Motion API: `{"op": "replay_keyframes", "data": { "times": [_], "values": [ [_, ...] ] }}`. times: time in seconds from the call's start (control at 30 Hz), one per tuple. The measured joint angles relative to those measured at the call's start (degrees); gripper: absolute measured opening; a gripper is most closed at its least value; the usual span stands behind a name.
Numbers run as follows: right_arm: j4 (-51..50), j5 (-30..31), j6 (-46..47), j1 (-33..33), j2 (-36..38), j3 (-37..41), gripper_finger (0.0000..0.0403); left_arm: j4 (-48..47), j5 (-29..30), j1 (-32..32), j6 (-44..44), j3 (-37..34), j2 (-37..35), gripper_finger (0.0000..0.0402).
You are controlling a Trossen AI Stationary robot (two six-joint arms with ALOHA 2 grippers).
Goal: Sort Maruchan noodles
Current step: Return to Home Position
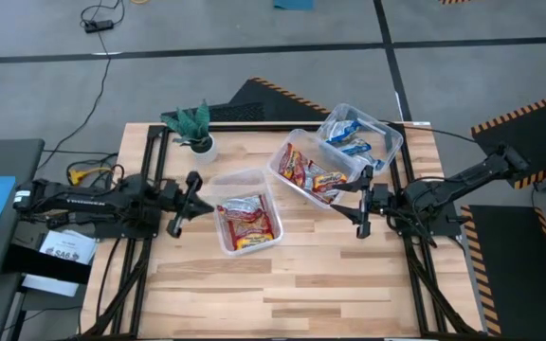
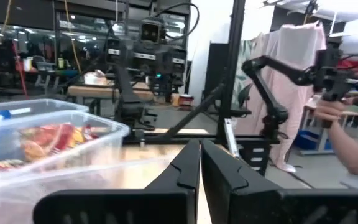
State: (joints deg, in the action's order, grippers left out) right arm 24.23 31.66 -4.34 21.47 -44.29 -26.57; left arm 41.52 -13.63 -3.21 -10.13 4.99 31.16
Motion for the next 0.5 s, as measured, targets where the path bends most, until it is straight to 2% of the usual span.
{"op": "replay_keyframes", "data": {
  "times": [0.13, 0.23, 0.3, 0.4, 0.5],
  "values": [
    [0.0, 0.0, 0.0, 0.0, 0.0, 0.0, 0.0262, -1.2, 5.3, 6.1, 1.1, -2.5, -3.2, 0.0],
    [0.0, 0.0, 0.0, 0.0, 0.0, 0.0, 0.0262, -2.1, 6.5, 9.5, 4.7, -3.6, -5.2, 0.0],
    [0.0, 0.0, 0.4, 0.0, 0.0, 0.0, 0.0262, -4.1, 7.0, 10.1, 7.5, -4.4, -7.1, 0.0],
    [0.0, 0.0, 2.2, 0.0, 0.0, 0.0, 0.0262, -10.0, 9.0, 9.4, 7.3, -4.3, -11.1, 0.0],
    [0.0, 0.0, 2.7, 0.0, 0.0, 0.0, 0.0262, -16.0, 7.6, 8.4, 7.2, -4.3, -15.4, 0.0]
  ]
}}
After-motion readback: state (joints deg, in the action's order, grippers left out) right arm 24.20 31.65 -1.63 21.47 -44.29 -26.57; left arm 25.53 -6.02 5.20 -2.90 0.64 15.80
